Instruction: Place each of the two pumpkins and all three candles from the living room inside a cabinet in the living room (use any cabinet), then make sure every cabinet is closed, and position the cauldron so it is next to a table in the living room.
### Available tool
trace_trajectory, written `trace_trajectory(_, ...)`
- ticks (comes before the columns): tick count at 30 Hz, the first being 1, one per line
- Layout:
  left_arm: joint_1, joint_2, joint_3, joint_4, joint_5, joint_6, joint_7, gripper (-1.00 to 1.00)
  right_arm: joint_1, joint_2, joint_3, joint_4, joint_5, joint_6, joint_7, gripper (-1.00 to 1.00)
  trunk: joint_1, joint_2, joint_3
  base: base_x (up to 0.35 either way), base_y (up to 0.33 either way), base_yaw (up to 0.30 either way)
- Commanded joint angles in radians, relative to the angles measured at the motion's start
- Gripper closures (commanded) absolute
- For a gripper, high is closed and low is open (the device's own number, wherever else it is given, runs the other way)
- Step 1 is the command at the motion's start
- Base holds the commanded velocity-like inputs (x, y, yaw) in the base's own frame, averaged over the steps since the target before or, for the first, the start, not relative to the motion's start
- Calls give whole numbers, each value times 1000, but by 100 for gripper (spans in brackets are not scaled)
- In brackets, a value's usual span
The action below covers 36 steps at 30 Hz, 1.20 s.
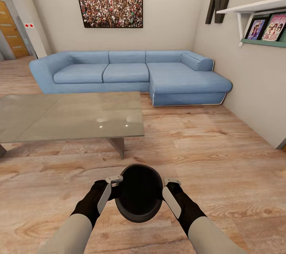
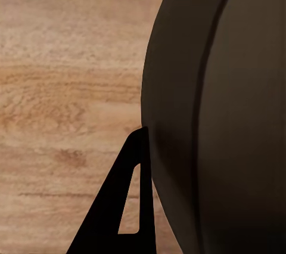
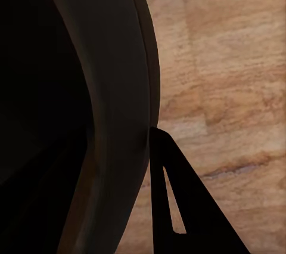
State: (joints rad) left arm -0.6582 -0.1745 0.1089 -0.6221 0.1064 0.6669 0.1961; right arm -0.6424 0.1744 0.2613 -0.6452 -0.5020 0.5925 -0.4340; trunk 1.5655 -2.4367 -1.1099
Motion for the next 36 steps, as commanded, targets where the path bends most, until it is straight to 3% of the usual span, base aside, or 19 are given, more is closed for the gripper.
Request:
trace_trajectory(1, -1, 0, 8, 1, 6, 0, 0, 100, 0, 0, 10, -1, -6, -6, 0, 100, 0, 0, 0, 0, 0, 0)
trace_trajectory(7, -1, 0, 9, 1, 5, 0, 0, 100, 0, 0, 10, -1, -6, -7, 0, 100, 0, 0, 0, 126, 0, 0)
trace_trajectory(27, -1, 0, 9, 1, 6, 0, 0, 100, 0, 0, 10, -1, -6, -7, 0, 100, 0, 0, 0, 314, 0, 0)
trace_trajectory(36, -1, 0, 9, 1, 6, 0, 0, 100, 0, 0, 10, -1, -6, -7, 0, 100, 0, 0, 0, 49, 0, 0)
